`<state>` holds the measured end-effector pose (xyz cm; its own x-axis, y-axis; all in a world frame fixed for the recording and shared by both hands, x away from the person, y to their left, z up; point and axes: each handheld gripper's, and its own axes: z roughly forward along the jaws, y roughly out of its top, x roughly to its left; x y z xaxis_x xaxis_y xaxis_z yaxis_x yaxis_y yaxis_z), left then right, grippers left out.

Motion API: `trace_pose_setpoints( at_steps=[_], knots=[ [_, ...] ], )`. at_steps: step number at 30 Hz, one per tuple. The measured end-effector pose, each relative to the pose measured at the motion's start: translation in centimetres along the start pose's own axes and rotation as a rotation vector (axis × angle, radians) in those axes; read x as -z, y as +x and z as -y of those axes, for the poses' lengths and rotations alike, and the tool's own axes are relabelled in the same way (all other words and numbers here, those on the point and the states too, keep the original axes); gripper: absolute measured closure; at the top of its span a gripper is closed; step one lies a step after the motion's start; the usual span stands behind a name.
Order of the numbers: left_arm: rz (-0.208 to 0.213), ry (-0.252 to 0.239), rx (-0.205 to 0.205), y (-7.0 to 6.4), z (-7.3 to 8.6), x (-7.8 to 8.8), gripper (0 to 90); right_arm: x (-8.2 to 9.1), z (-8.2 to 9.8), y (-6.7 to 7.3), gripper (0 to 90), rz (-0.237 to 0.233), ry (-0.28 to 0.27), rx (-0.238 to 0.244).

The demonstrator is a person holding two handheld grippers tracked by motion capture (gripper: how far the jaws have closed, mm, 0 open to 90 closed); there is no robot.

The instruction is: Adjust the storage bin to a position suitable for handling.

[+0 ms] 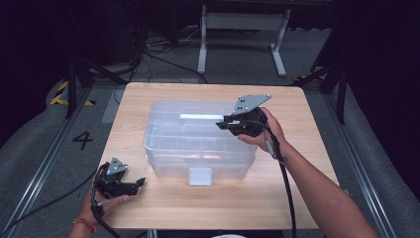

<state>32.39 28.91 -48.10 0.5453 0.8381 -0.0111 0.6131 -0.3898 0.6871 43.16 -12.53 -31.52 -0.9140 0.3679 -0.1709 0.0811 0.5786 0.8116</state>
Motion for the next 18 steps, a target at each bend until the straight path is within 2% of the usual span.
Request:
trace_pose_setpoints(
  at_steps=[3, 5, 8, 9, 10, 12, 13, 14, 15, 16, 18],
  knots=[
    [-0.002, -0.014, 0.006, 0.1, -0.1, 0.0, 24.9, 0.0, -0.1, 0.0, 77.2, -0.002, 0.006, 0.005],
    [0.002, -0.011, -0.004, 0.2, -0.1, 0.0, 25.8, 0.0, 0.0, 0.0, 77.2, 0.000, 0.001, 0.004],
    [-0.005, -0.002, 0.001, 0.1, -0.3, 0.1, 30.9, 0.1, -0.1, -0.1, 77.3, -0.011, 0.006, 0.008],
    [0.005, -0.003, 0.013, 0.1, -0.4, 0.1, 31.4, 0.1, -0.2, -0.2, 77.4, -0.013, 0.012, 0.008],
    [0.013, -0.014, 0.023, 0.0, -0.5, 0.1, 32.6, 0.1, -0.3, -0.2, 77.3, -0.015, 0.015, 0.013],
    [0.005, -0.023, 0.016, -0.1, -0.6, 0.2, 36.4, 0.1, -0.4, -0.3, 77.4, -0.020, 0.022, 0.012],
    [-0.008, -0.046, -0.002, -0.4, -0.9, 0.7, 36.6, 0.1, -0.5, -0.3, 77.4, -0.022, 0.027, 0.008],
    [-0.008, -0.046, -0.002, -0.4, -0.9, 0.7, 37.0, 0.1, -0.5, -0.4, 77.4, -0.024, 0.028, 0.009],
    [-0.018, -0.071, -0.003, -0.7, -1.3, 1.3, 37.4, 0.1, -0.6, -0.5, 77.4, -0.027, 0.032, 0.010],
    [-0.018, -0.071, -0.003, -0.7, -1.3, 1.3, 37.9, 0.1, -0.6, -0.5, 77.4, -0.027, 0.032, 0.010],
    [-0.024, -0.106, -0.012, -0.9, -1.9, 2.2, 38.4, 0.2, -0.9, -0.7, 77.3, -0.033, 0.034, 0.003]
  ],
)
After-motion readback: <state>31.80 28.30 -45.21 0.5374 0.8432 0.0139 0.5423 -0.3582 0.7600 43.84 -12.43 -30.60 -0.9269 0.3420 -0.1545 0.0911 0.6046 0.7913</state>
